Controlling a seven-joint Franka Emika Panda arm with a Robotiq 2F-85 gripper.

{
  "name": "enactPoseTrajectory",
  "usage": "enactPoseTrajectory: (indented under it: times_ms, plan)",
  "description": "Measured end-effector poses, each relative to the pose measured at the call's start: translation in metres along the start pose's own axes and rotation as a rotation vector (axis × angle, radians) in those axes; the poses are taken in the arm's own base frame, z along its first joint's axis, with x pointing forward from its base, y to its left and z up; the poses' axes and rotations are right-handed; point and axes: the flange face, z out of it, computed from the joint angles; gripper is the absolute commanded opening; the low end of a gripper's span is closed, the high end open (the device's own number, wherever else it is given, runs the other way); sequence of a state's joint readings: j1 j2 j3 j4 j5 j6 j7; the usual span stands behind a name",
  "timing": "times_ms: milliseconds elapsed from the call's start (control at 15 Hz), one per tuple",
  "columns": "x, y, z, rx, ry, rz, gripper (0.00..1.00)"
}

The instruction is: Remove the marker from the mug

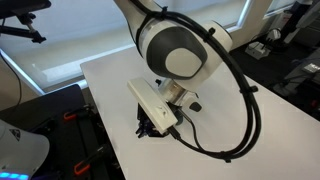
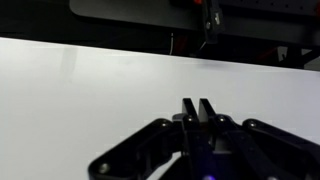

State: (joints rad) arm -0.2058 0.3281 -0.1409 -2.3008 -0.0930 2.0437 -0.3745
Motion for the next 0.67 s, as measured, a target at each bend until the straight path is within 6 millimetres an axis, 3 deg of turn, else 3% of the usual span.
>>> enactPoseTrajectory:
  times_ms: [133,200,333,667]
  plan:
    - [0.0019,0.001,0.0019,0.014,0.001,0.009,0.56]
    - [0.0024,0.0013,0.0023,0.021,0.003,0.014,0.4]
    - [0.0027,0.0021,0.0018,0.034,0.01,0.023,0.55]
    - [0.0027,0.003,0.0012,0.036,0.012,0.025,0.56]
